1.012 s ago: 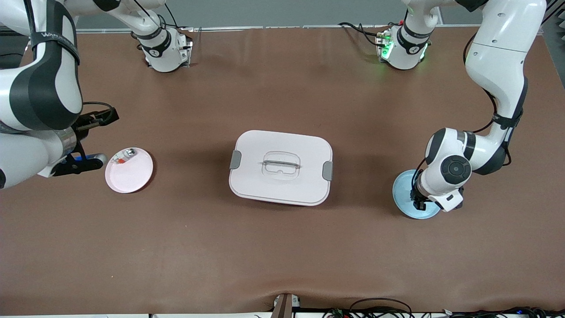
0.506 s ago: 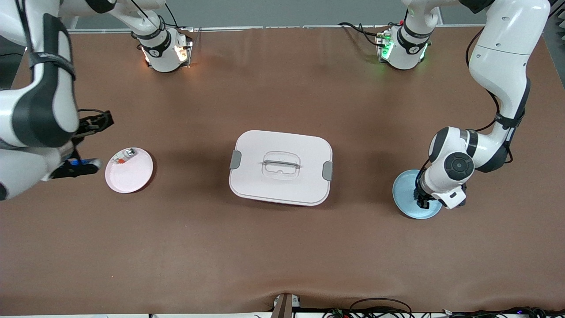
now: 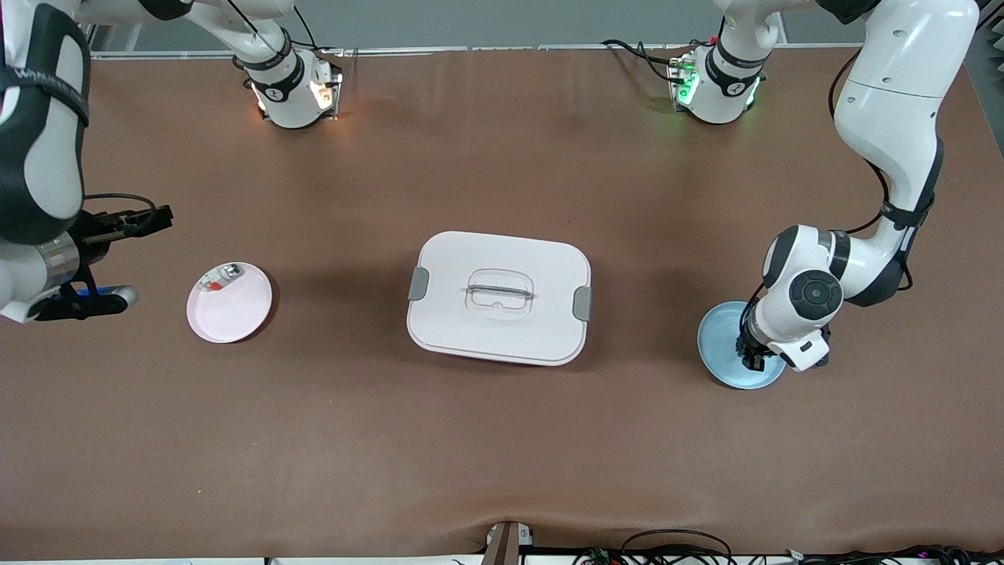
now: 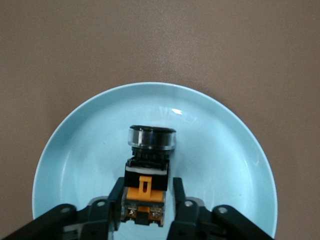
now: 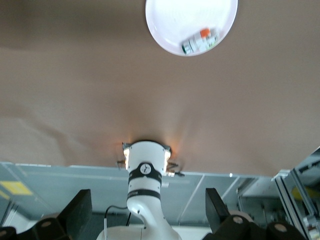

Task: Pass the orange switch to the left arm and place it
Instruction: 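Lower the switch onto the blue plate and open the left gripper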

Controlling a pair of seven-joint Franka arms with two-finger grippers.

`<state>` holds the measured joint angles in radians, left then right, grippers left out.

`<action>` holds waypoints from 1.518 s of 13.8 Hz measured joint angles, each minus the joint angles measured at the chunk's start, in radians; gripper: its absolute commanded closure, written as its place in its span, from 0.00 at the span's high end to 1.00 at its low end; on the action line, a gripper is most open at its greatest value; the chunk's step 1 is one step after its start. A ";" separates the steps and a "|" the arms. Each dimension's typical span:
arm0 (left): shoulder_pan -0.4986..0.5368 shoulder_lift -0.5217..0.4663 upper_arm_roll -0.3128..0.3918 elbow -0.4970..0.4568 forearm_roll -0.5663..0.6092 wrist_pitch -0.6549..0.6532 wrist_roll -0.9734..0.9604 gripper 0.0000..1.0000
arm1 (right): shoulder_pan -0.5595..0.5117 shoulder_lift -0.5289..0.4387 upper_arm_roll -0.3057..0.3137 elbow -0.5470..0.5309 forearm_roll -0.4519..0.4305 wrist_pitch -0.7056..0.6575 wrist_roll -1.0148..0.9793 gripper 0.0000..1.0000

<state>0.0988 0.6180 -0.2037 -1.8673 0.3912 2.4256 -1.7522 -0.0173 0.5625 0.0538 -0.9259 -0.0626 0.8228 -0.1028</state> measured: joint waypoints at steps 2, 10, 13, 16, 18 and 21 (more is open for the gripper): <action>0.000 0.000 -0.001 0.000 0.000 0.004 0.000 1.00 | 0.005 -0.029 0.003 0.003 0.000 0.003 0.001 1.00; -0.003 -0.017 -0.016 0.007 0.000 0.006 0.000 1.00 | -0.001 -0.042 -0.004 -0.001 -0.001 0.000 0.002 1.00; 0.001 -0.047 -0.016 0.009 -0.006 0.000 0.002 1.00 | -0.005 -0.042 -0.005 -0.003 -0.001 0.000 0.002 1.00; 0.002 -0.111 -0.016 -0.003 -0.082 -0.021 0.197 1.00 | -0.011 -0.042 -0.006 -0.003 -0.001 0.000 0.002 1.00; 0.003 -0.146 -0.014 -0.032 -0.131 -0.028 0.417 1.00 | -0.017 -0.045 -0.006 -0.003 -0.001 0.005 0.002 1.00; 0.006 -0.185 -0.011 -0.077 -0.178 -0.028 0.775 1.00 | -0.016 -0.065 -0.001 -0.003 -0.001 0.017 0.002 1.00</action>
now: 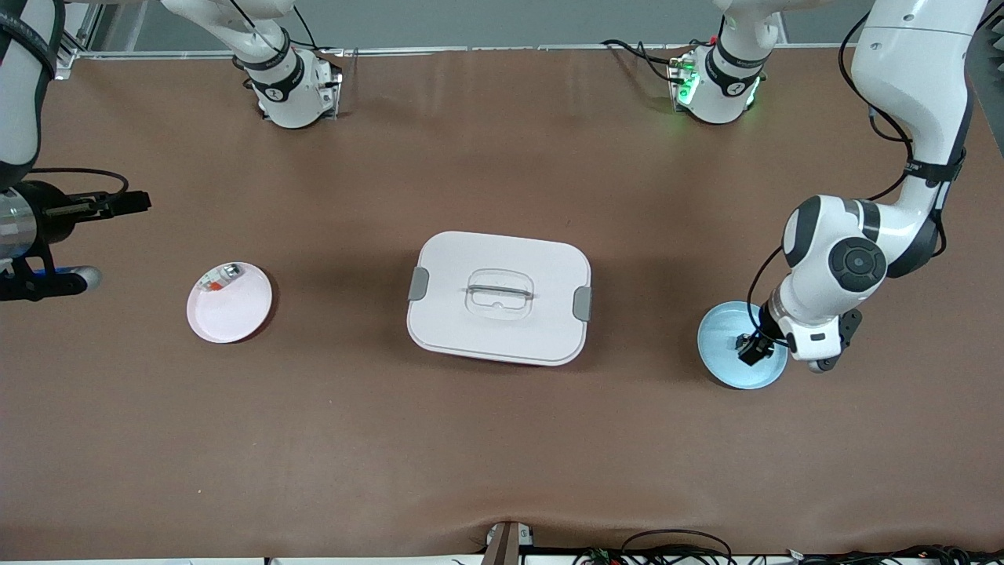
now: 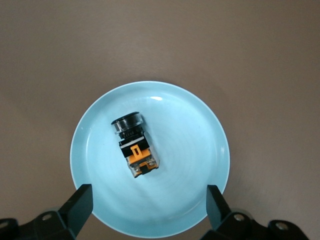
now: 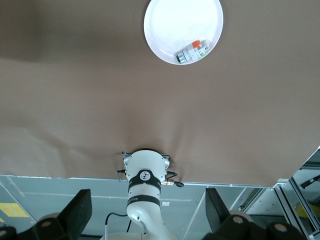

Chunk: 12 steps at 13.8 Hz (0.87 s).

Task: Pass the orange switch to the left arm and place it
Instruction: 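Lower the switch onto the blue plate and open the left gripper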

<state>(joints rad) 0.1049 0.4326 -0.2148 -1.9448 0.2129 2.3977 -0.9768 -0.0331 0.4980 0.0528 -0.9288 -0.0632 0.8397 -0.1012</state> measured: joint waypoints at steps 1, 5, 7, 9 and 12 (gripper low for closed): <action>0.000 -0.011 0.003 -0.011 -0.027 0.000 0.127 1.00 | 0.001 -0.005 0.002 0.000 0.000 0.003 0.000 1.00; 0.001 -0.048 0.026 -0.031 -0.105 0.000 0.509 1.00 | 0.002 -0.060 0.002 -0.087 0.000 0.085 0.000 1.00; 0.001 -0.073 0.038 -0.032 -0.181 0.000 0.707 1.00 | 0.002 -0.139 0.003 -0.210 0.000 0.180 0.000 1.00; 0.002 -0.103 0.055 -0.032 -0.212 0.001 0.828 1.00 | 0.002 -0.229 0.004 -0.334 0.000 0.261 0.000 1.00; 0.003 -0.154 0.067 -0.029 -0.214 0.000 0.854 1.00 | 0.001 -0.320 0.003 -0.442 0.011 0.322 0.000 1.00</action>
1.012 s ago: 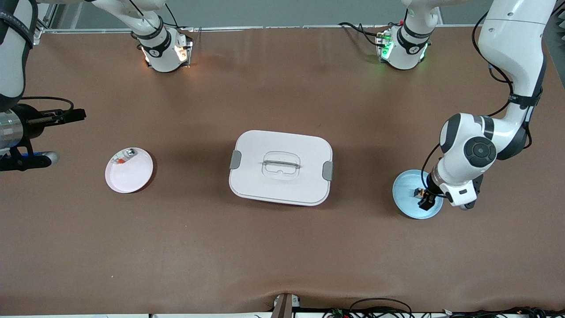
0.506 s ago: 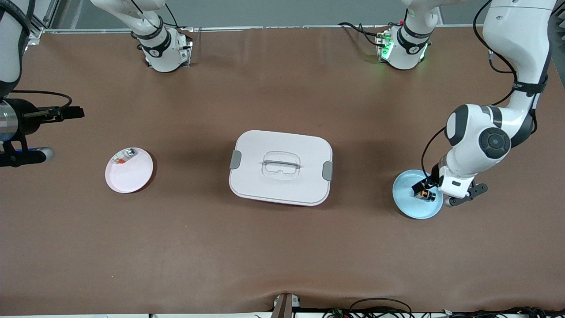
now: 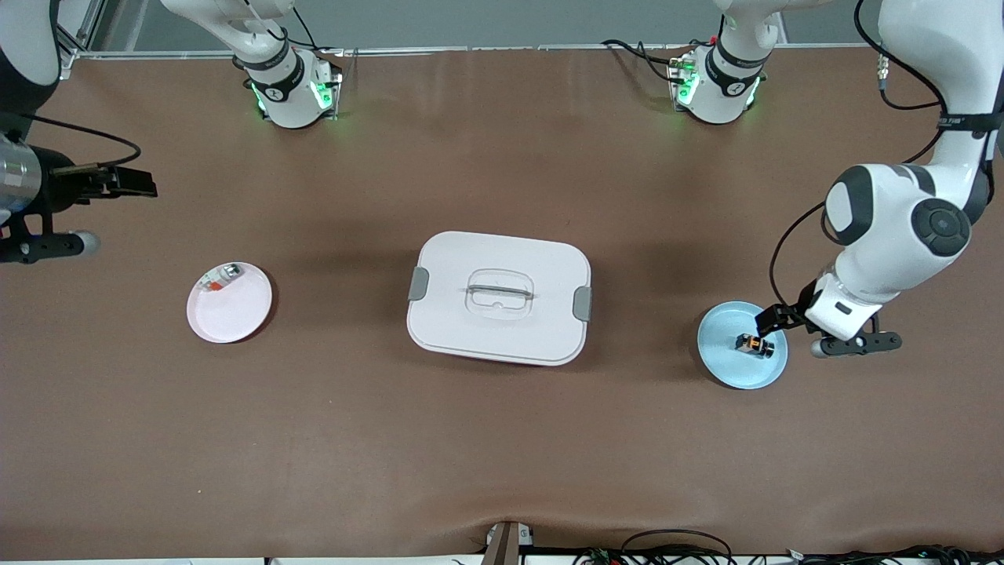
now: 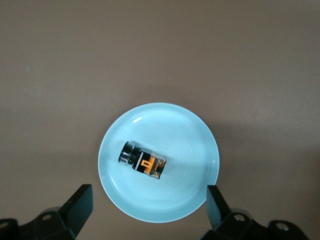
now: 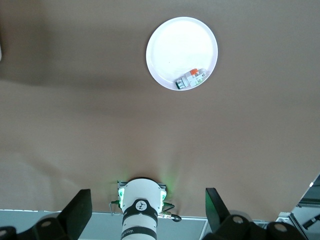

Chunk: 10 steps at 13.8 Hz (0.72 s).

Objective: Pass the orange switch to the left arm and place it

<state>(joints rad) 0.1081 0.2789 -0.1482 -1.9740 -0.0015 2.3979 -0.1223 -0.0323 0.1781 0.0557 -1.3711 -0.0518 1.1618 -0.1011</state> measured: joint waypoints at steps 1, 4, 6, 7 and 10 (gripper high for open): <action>0.000 -0.019 0.001 0.002 0.000 -0.005 0.000 1.00 | -0.003 -0.014 -0.003 -0.014 0.004 0.015 0.000 1.00; 0.007 -0.068 0.003 0.044 0.000 -0.103 0.000 1.00 | -0.026 -0.033 -0.010 -0.023 0.028 0.062 0.000 1.00; 0.022 -0.096 0.003 0.080 0.000 -0.182 0.002 1.00 | -0.039 -0.047 -0.011 -0.024 0.038 0.089 0.000 1.00; 0.026 -0.111 0.003 0.089 0.000 -0.213 0.002 1.00 | -0.040 -0.053 -0.012 -0.025 0.040 0.100 0.000 1.00; 0.027 -0.162 0.001 0.094 0.000 -0.279 0.002 1.00 | -0.040 -0.071 -0.011 -0.029 0.043 0.124 0.018 1.00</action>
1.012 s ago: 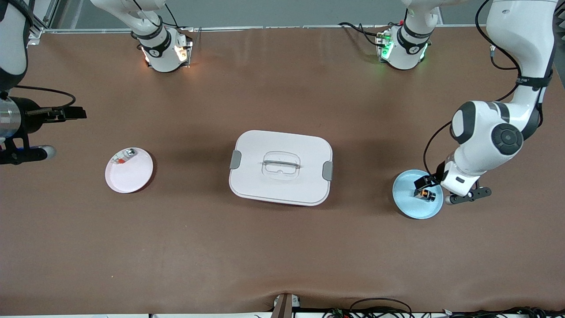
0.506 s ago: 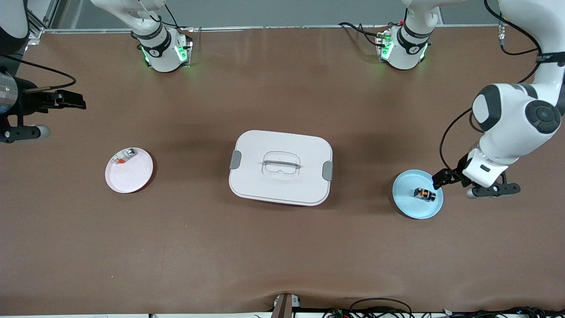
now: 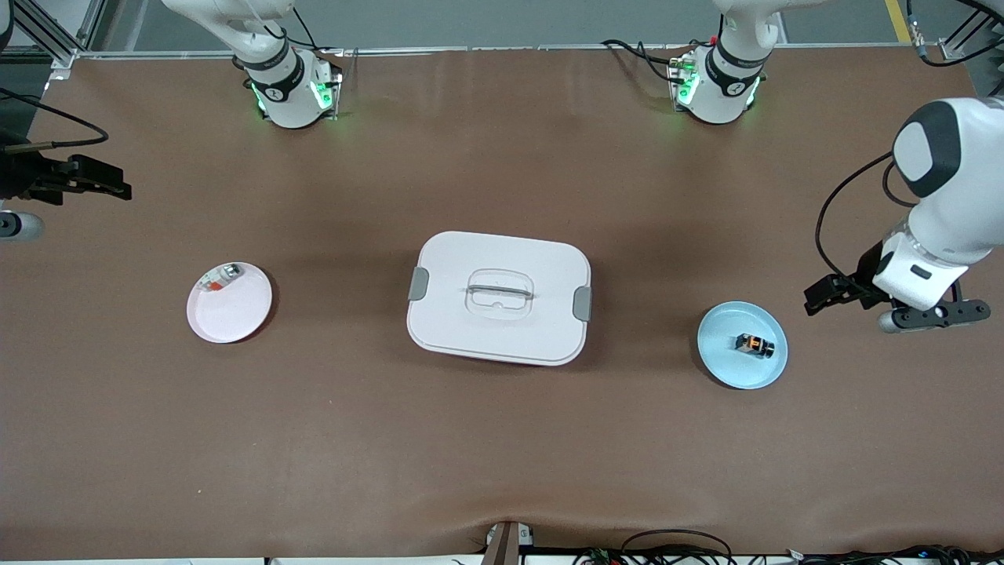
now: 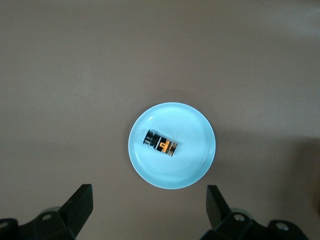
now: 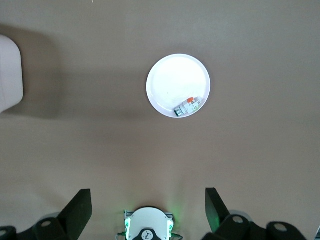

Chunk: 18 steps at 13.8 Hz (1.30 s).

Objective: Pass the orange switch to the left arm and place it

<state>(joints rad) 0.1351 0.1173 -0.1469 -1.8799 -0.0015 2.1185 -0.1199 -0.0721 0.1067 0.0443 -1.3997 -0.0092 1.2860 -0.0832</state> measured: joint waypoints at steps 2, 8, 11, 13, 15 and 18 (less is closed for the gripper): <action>0.000 -0.028 -0.001 0.002 0.000 -0.030 0.000 1.00 | 0.000 -0.005 0.000 0.000 0.002 0.013 0.010 1.00; 0.000 -0.047 -0.001 0.093 0.000 -0.141 0.000 1.00 | 0.000 -0.012 0.000 -0.010 0.005 0.034 0.016 1.00; -0.008 -0.047 0.000 0.136 0.000 -0.186 0.000 1.00 | 0.000 -0.070 0.000 -0.107 0.006 0.102 0.016 1.00; -0.039 -0.047 0.021 0.148 0.000 -0.195 0.000 1.00 | 0.000 -0.144 0.000 -0.219 0.006 0.162 0.016 1.00; -0.105 -0.047 0.085 0.156 -0.001 -0.201 0.000 1.00 | 0.000 -0.193 0.000 -0.283 0.006 0.182 0.017 1.00; -0.155 -0.047 0.136 0.182 -0.001 -0.224 0.000 1.00 | 0.000 -0.210 0.000 -0.305 0.006 0.195 0.017 1.00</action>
<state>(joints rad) -0.0204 0.0704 -0.0104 -1.6978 -0.0025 1.8947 -0.1197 -0.0722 -0.1036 0.0444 -1.7043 -0.0030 1.4811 -0.0662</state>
